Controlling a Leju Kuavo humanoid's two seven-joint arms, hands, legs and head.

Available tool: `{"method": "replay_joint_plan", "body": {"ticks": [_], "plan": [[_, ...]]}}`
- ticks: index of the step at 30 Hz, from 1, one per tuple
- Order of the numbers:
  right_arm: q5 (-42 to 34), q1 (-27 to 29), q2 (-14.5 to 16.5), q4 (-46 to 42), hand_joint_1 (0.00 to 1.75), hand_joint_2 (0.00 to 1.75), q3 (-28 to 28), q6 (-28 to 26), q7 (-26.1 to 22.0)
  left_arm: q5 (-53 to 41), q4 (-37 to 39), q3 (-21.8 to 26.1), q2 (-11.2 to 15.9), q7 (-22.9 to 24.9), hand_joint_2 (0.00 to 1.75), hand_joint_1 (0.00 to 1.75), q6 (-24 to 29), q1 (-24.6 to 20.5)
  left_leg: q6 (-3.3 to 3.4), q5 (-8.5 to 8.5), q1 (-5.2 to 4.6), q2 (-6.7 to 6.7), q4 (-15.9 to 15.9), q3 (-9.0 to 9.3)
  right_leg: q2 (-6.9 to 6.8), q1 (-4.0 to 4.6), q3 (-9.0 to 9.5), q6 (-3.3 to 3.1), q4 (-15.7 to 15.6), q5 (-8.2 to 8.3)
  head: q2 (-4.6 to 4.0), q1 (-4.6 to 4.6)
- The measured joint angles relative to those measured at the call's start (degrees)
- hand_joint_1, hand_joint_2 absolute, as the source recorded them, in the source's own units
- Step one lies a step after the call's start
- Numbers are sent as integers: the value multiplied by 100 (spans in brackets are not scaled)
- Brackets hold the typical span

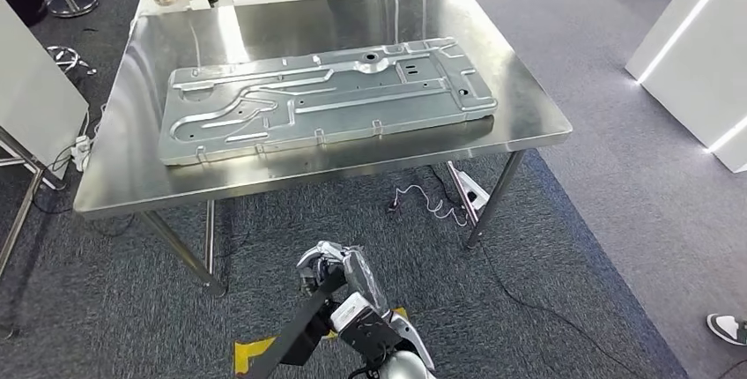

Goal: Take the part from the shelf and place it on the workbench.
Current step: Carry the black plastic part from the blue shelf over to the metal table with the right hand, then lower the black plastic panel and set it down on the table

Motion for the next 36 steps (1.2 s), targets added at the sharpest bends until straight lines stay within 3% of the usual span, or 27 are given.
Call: {"method": "replay_joint_plan", "body": {"ticks": [1,3,5,6,7,8,10,11,12,15,16,19,20,21,23,24,25,26,28,30,32,34,36], "plan": [[180,-134,-8,37,175,175,18,-87,160,-26,1,-30,0,37,175,0,-10,-18,-49,-29,-8,6,-23,82,6,15,20,-51,-53,168,0,-3],[515,-592,-9,147,175,175,56,-210,499,-86,1,-116,2,115,175,0,-27,-99,-141,174,-7,21,234,22,52,16,147,-172,-69,25,1,-3],[797,-1203,-2,368,175,175,81,-276,834,-142,2,-209,1,180,175,0,-37,-192,-170,490,-4,31,1043,-437,80,5,362,-276,-158,-116,3,-4],[947,-1510,5,524,175,175,92,-304,994,-167,2,-255,-2,212,175,0,-39,-221,-162,499,-6,36,1454,-752,87,4,493,-311,-202,-200,4,-6],[1100,-1801,20,691,175,175,106,-332,1134,-191,4,-301,-7,244,175,0,-41,-236,-151,360,-15,40,1731,-1038,96,13,624,-332,-231,-291,4,-6],[1250,-2066,42,848,175,175,122,-351,1256,-208,6,-342,-14,275,175,0,-41,-238,-140,95,-23,42,1873,-1289,110,23,760,-343,-250,-385,4,-7],[1515,-2494,114,1091,175,175,166,-357,1438,-227,12,-406,-29,332,175,0,-35,-232,-107,-471,-42,43,1772,-1653,142,51,1054,-346,-264,-582,5,-8],[1636,-2668,162,1173,175,175,203,-342,1514,-232,14,-428,-33,358,175,0,-25,-230,-79,-556,-55,43,1580,-1777,152,70,1207,-344,-263,-690,6,-8],[1754,-2826,215,1247,175,175,259,-316,1591,-238,15,-449,-35,384,175,0,-12,-231,-38,-366,-72,43,1303,-1873,158,91,1357,-342,-259,-802,7,-9],[2063,-3211,362,1462,175,175,542,-180,1840,-276,25,-514,-32,449,175,0,31,-212,97,1334,-161,15,441,-2050,210,143,1656,-298,-186,-1150,7,-9],[2143,-3320,412,1517,175,175,648,-132,1925,-289,29,-533,-36,464,175,0,38,-216,116,1658,-187,2,350,-2068,232,147,1699,-271,-162,-1255,7,-10],[2300,-3734,625,1611,175,175,896,-18,2112,-318,31,-597,-62,501,175,0,43,-349,160,1599,-177,-12,362,-1997,197,138,1778,-181,-140,-1475,7,-17],[2320,-3902,696,1643,175,175,956,17,2155,-327,31,-626,-68,509,175,0,44,-402,188,1576,-161,-11,328,-1963,155,133,1724,-144,-6,-1566,7,-16],[2329,-4055,755,1678,175,175,1004,52,2189,-332,31,-653,-73,516,175,0,44,-441,208,1551,-147,-10,298,-1930,112,122,1588,-107,256,-1694,7,-15],[2330,-4273,833,1758,175,175,1084,118,2262,-334,31,-685,-73,528,175,0,46,-481,229,1494,-139,-8,285,-1889,74,78,1101,-48,1003,-1964,7,-15],[2330,-4329,855,1797,175,175,1115,141,2283,-334,32,-691,-73,533,175,0,46,-485,224,1462,-135,-10,286,-1868,68,53,864,-29,1290,-1993,7,-14],[2329,-4366,868,1832,175,175,1140,155,2297,-334,32,-693,-75,537,175,0,46,-480,216,1431,-130,-14,288,-1841,64,34,700,-17,1402,-1903,7,-14],[2329,-4399,884,1864,175,175,1160,167,2302,-335,33,-696,-78,539,175,0,46,-473,205,1400,-125,-21,291,-1805,61,22,636,-16,1300,-1691,7,-13],[2324,-4499,920,1919,175,175,1187,191,2327,-343,35,-704,-91,541,175,0,40,-467,174,1342,-119,-32,287,-1709,58,20,770,-52,610,-1091,7,-12],[2308,-4664,948,1959,175,175,1248,227,2402,-353,38,-720,-102,544,175,0,28,-483,120,1299,-123,-40,280,-1644,58,51,948,-116,17,-765,7,-12],[2284,-4823,973,1988,175,175,1336,267,2499,-359,40,-738,-102,554,175,0,19,-497,48,1291,-121,-41,261,-1629,66,91,987,-176,-127,-754,7,-11],[2283,-4954,999,2022,175,175,1411,306,2583,-374,40,-754,-100,569,175,0,19,-501,-19,1275,-113,-27,271,-1640,69,68,1019,-238,-190,-711,7,-11],[2411,-5087,1009,2111,175,175,1462,327,2683,-393,40,-778,-98,583,175,0,18,-508,-75,1081,-107,-3,578,-1771,48,30,1069,-298,-256,-662,7,-12]]}}
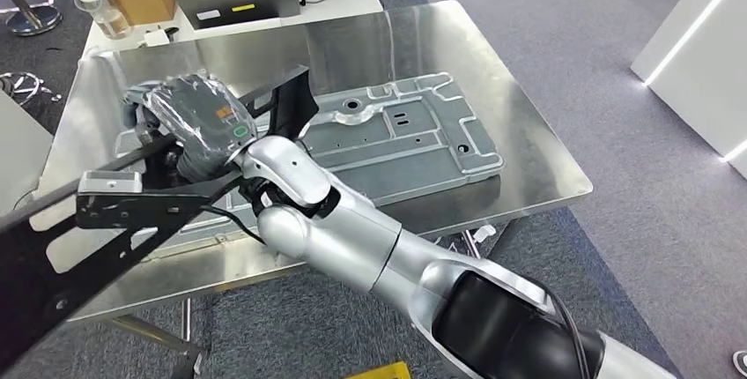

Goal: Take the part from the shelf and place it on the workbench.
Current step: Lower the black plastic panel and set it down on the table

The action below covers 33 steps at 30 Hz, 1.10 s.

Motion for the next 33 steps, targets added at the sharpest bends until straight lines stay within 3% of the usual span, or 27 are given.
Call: {"method": "replay_joint_plan", "body": {"ticks": [2,3,4,5,8,10,14,16,18,19,20,21,23,24,27,29,31,33], "plan": [[262,-123,-7,196,175,175,25,29,153,-20,1,-30,1,23,175,0,-2,1,-49,-347,12,22,709,-316,-22,3,12,-32,-7,3,0,-1],[400,-177,-20,346,175,175,32,62,242,-35,1,-40,1,36,175,0,-3,6,-68,-465,19,31,1044,-476,-28,5,13,-37,-3,-2,0,-1],[526,-226,-41,524,175,175,37,98,319,-50,2,-47,1,48,175,0,-4,11,-81,-478,26,41,1206,-561,-29,5,15,-34,3,-10,0,-1],[634,-273,-72,726,175,175,40,126,377,-64,2,-51,3,56,175,0,-4,12,-90,-385,33,49,1150,-540,-28,1,19,-25,13,-22,0,-1],[891,-435,-190,1410,175,175,19,103,426,-96,2,-67,10,76,175,0,-4,0,-92,92,47,63,131,-44,-23,-10,14,51,99,-107,0,-2],[1003,-522,-266,1829,175,175,-19,38,417,-107,2,-88,13,91,175,0,-4,-6,-31,138,35,58,-220,137,-16,7,-13,112,145,-148,0,1],[1076,-585,-380,2392,175,175,-56,-29,419,-111,2,-146,15,103,175,0,-4,-6,130,98,37,48,-249,162,-18,2,-59,225,249,-248,0,5],[1105,-629,-400,2541,175,175,-64,-33,425,-111,2,-177,14,104,175,0,-4,-21,186,83,49,58,-264,181,-18,-19,-338,282,764,-483,0,4],[1128,-648,-423,2664,175,175,-69,-32,434,-111,2,-191,14,104,175,0,-5,-31,216,60,47,62,-262,190,-19,-28,-795,314,1513,-715,0,4],[1134,-646,-439,2717,175,175,-70,-22,446,-111,2,-195,14,106,175,0,-6,-29,223,48,46,59,-259,200,-19,-30,-967,318,1736,-716,0,5],[1134,-643,-454,2765,175,175,-74,-6,472,-110,2,-196,14,109,175,0,-6,-26,225,32,45,54,-257,215,-19,-31,-1046,311,1757,-608,0,5],[1119,-642,-469,2806,175,175,-87,8,501,-108,2,-196,14,112,175,0,-5,-23,221,14,44,47,-256,239,-19,-28,-1009,290,1546,-388,0,5],[985,-630,-492,2872,175,175,-177,-11,510,-95,3,-196,9,116,175,0,-1,-21,199,-26,38,36,-261,299,-17,-4,-726,214,779,100,0,4],[872,-615,-502,2902,175,175,-254,-51,469,-86,4,-196,7,115,175,0,1,-21,180,-41,28,31,-263,316,-15,18,-591,175,448,243,0,4],[546,-525,-516,2967,175,175,-588,-165,264,-64,7,-196,5,110,175,0,3,-9,100,-48,20,30,-288,316,-6,58,-473,114,144,262,0,3],[506,-461,-499,2994,175,175,-790,-186,179,-54,7,-196,22,104,175,0,-1,3,48,-110,20,45,-242,304,-19,17,-421,80,84,265,0,2],[574,-433,-458,3011,175,175,-908,-187,146,-38,7,-196,41,97,175,0,-9,-6,7,-335,21,57,157,128,-62,-17,-351,30,29,263,0,-1],[659,-418,-418,3031,175,175,-941,-166,144,-20,7,-196,51,96,175,0,-17,-8,-23,-605,25,60,863,-231,-117,-6,-321,-16,36,230,0,-4]]}}
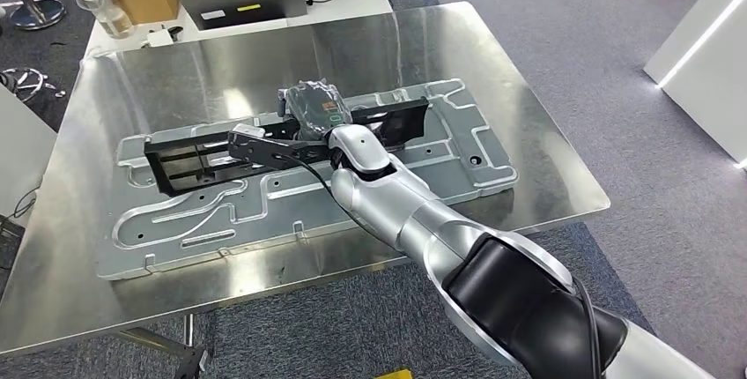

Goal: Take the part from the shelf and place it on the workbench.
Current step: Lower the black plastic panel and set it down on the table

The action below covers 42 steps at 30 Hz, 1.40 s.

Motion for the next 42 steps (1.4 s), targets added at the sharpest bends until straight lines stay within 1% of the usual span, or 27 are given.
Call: {"method": "replay_joint_plan", "body": {"ticks": [1,2,3,4,6,8,10,11,13,14,16,17,18,20,22,24,27,28,30,31,32,33,34,35,37,39,42], "plan": [[40,15,16,10,175,175,-3,18,10,8,0,0,8,1,175,0,-3,6,-13,-44,4,1,256,-150,-31,5,10,-12,13,-21,0,-1],[73,31,35,20,175,175,-5,37,28,13,0,0,20,3,175,0,-6,12,-23,9,7,6,335,-220,-63,7,20,-16,31,-45,0,0],[107,43,51,26,175,175,-7,52,47,16,0,0,33,6,175,0,-9,15,-27,169,9,28,188,-178,-98,4,32,-9,57,-76,0,-1],[136,49,66,28,175,175,-7,63,63,18,0,0,47,9,175,0,-13,13,-25,388,10,82,-133,-44,-134,1,47,5,90,-114,0,-1],[190,47,82,31,175,175,-7,88,88,18,0,0,61,16,175,0,-20,-3,13,649,-40,333,-782,244,-207,26,58,52,165,-196,0,-1],[237,46,79,40,175,175,-10,104,124,18,0,0,62,28,175,0,-28,-18,84,651,-86,478,-1004,332,-285,77,51,99,199,-241,0,-1],[261,51,75,55,175,175,-24,84,176,20,0,0,63,42,175,0,-34,-12,149,664,-74,390,-1027,328,-373,100,55,135,204,-275,0,-2],[267,53,75,60,175,175,-41,62,199,21,0,0,63,46,175,0,-36,-5,173,670,-64,340,-1042,331,-343,89,47,161,248,-323,0,-2],[290,52,69,67,175,175,-85,15,225,22,0,0,63,51,175,0,-39,-8,231,679,-38,269,-1067,344,-145,51,-116,225,620,-555,0,1],[312,57,60,75,175,175,-102,-2,242,23,0,0,63,51,175,0,-40,-14,251,676,-35,237,-1069,346,-30,28,-282,252,965,-719,0,2],[366,86,31,108,175,175,-114,-23,274,26,0,0,64,53,175,0,-45,-18,274,668,-34,172,-1068,351,55,3,-657,283,1655,-953,0,1],[386,107,17,128,175,175,-115,-29,282,28,0,0,66,54,175,0,-48,-15,276,665,-34,139,-1067,358,62,-4,-758,286,1787,-928,0,1],[398,124,8,144,175,175,-116,-36,284,30,0,0,67,54,175,0,-53,-12,275,661,-34,111,-1066,367,65,-9,-747,277,1685,-787,0,1],[404,137,1,159,175,175,-116,-47,284,31,0,0,67,54,175,0,-61,-12,260,649,-34,69,-1066,391,69,-10,-468,232,965,-342,0,1],[410,134,1,160,175,175,-118,-67,285,33,0,0,67,54,175,0,-66,-18,218,642,-48,46,-1068,398,80,17,-197,187,346,-103,0,0],[462,137,-2,164,175,175,-119,-104,321,36,0,0,68,54,175,0,-66,-19,158,652,-54,37,-1088,398,91,47,-131,159,203,-96,0,-1],[625,137,-2,169,175,175,-119,-200,462,30,0,0,77,57,175,0,-67,-20,60,567,-50,33,-1005,369,91,8,-78,61,111,-44,0,-2],[669,135,0,170,175,175,-121,-241,516,26,0,0,81,60,175,0,-67,-22,32,438,-48,32,-804,287,87,-8,-53,27,80,-30,0,-2],[732,133,4,180,175,175,-137,-305,628,22,0,0,87,74,175,0,-68,-19,-10,83,-32,34,-101,-21,83,-6,-34,-11,70,-30,0,-2],[751,135,5,190,175,175,-157,-320,687,22,0,0,90,85,175,0,-73,-13,-28,-43,-28,35,241,-180,85,-3,-33,-17,74,-34,0,-1],[756,137,5,202,175,175,-187,-317,737,21,0,0,93,95,175,0,-77,-5,-40,-71,-26,36,427,-271,89,-1,-31,-21,81,-39,0,-2],[741,137,5,211,175,175,-231,-302,773,21,0,0,99,102,175,0,-84,0,-45,11,-25,36,394,-258,93,-1,-29,-19,91,-48,0,-2],[710,135,5,216,175,175,-284,-283,793,20,0,0,107,107,175,0,-91,2,-42,187,-24,37,144,-136,98,-3,-24,-12,109,-62,0,-2],[673,131,5,218,175,175,-347,-261,797,20,0,0,116,109,175,0,-97,0,-30,383,-24,39,-249,50,103,-6,-20,2,135,-85,0,-2],[608,111,4,222,175,175,-484,-208,790,20,0,0,129,111,175,0,-112,-13,13,596,-42,36,-886,377,111,14,-40,48,193,-126,0,-2],[560,89,2,237,175,175,-622,-96,792,20,0,0,133,116,175,0,-125,-17,64,584,-65,24,-1042,457,110,32,-64,96,207,-128,0,-1],[443,53,-3,266,175,175,-821,150,804,22,0,-1,137,129,175,0,-152,-17,162,624,-21,20,-1117,475,104,36,-88,182,265,-189,0,-1]]}}
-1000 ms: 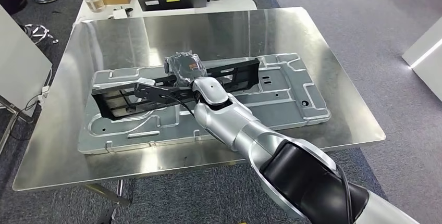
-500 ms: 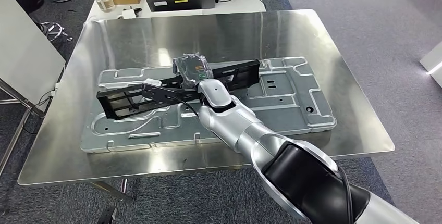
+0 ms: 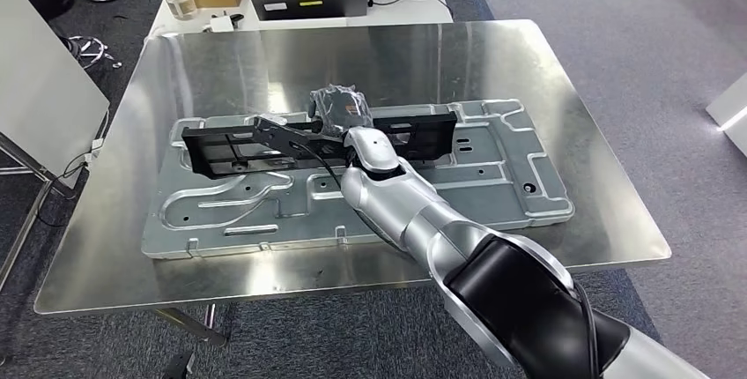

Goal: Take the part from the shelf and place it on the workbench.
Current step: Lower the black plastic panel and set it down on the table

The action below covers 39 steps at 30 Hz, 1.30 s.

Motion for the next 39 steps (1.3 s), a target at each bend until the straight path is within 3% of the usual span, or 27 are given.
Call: {"method": "replay_joint_plan", "body": {"ticks": [2,4,5,6,7,9,11,14,16,19,20,21,22,24,26,29,31,32,35,36,37,39], "plan": [[-111,-53,-5,24,175,175,-132,164,1,4,0,-1,7,10,175,0,-25,-12,56,22,23,4,-40,18,2,-17,-199,60,438,-257,0,0],[-218,-104,-14,67,175,175,-236,340,1,12,0,-1,16,24,175,0,-41,-17,78,22,24,4,-43,18,0,-47,-540,97,1136,-547,0,-1],[-267,-115,-20,98,175,175,-283,442,4,16,0,-1,23,31,175,0,-45,-14,81,21,25,3,-42,20,-2,-65,-658,109,1357,-585,0,0],[-311,-128,-25,127,175,175,-326,542,7,22,0,0,28,36,175,0,-50,-12,81,19,27,0,-39,23,-4,-81,-686,114,1381,-519,0,1],[-356,-147,-27,154,175,175,-369,644,10,27,0,1,32,39,175,0,-55,-11,77,15,28,-3,-35,28,-6,-95,-607,111,1188,-359,0,1],[-410,-216,-27,185,175,175,-427,795,15,39,0,1,34,41,175,0,-63,-17,49,3,23,-9,-23,35,-6,-100,-254,85,436,12,0,1],[-438,-280,-25,210,175,175,-462,877,18,47,0,1,37,43,175,0,-66,-25,-8,1,10,-10,-17,28,1,-73,-31,48,-50,156,0,0],[-457,-300,-23,241,175,175,-503,907,24,52,0,1,46,45,175,0,-66,-26,-112,11,14,-9,-38,25,8,-58,-13,-27,-126,167,0,-1],[-459,-312,-16,250,175,175,-519,910,26,53,0,1,57,45,175,0,-66,-30,-169,-144,26,-6,164,-57,1,-84,14,-109,-175,199,0,-2],[-463,-332,-2,275,175,175,-532,915,23,53,0,1,65,45,175,0,-68,-24,-224,-647,34,-3,1178,-502,-6,-77,28,-166,-194,209,0,-2],[-464,-332,2,288,175,175,-535,918,23,53,0,1,67,45,175,0,-68,-18,-235,-726,35,-3,1459,-632,-6,-69,29,-170,-189,207,0,-2],[-464,-332,4,298,175,175,-536,920,22,53,0,1,70,45,175,0,-68,-12,-240,-699,35,-3,1547,-675,-7,-62,29,-173,-182,203,0,-2],[-464,-333,6,306,175,175,-538,922,22,53,0,1,76,45,175,0,-68,-10,-236,-567,35,-3,1403,-604,-6,-59,31,-172,-171,198,0,-2],[-464,-338,10,311,175,175,-544,922,23,53,0,1,91,45,175,0,-68,-14,-209,-212,33,-2,667,-237,-5,-55,27,-154,-135,175,0,-2],[-465,-349,17,314,175,175,-551,925,25,53,0,1,98,45,175,0,-68,-23,-159,-60,13,-5,113,32,3,-36,-4,-112,-93,160,0,-1],[-469,-363,22,322,175,175,-562,1041,57,54,0,1,97,51,175,0,-71,-25,-67,-49,1,-8,0,64,9,-26,-31,-30,-102,170,0,-1],[-473,-389,22,328,175,175,-574,1183,106,56,0,1,95,59,175,0,-74,-31,-1,-15,33,-1,-49,82,8,-27,-89,26,28,57,0,0],[-475,-407,22,335,131,175,-581,1252,128,57,0,1,94,62,175,0,-77,-36,29,0,50,3,-72,90,8,-33,-186,56,247,-82,0,2],[-470,-438,22,383,0,175,-591,1436,189,74,0,1,99,68,175,0,-105,-41,59,5,50,6,-77,87,4,-75,-667,120,1288,-543,0,4],[-467,-444,22,400,0,175,-592,1484,203,83,0,1,99,71,131,0,-131,-39,59,2,50,5,-76,90,3,-88,-753,131,1453,-554,0,4],[-465,-457,22,411,0,175,-593,1518,207,90,0,1,100,73,87,0,-156,-38,55,-2,51,3,-74,98,1,-99,-732,135,1395,-452,0,5],[-457,-501,22,418,0,175,-594,1546,208,103,0,1,98,76,0,0,-185,-41,31,-20,55,-3,-69,122,-5,-114,-421,123,735,-54,0,5]]}}
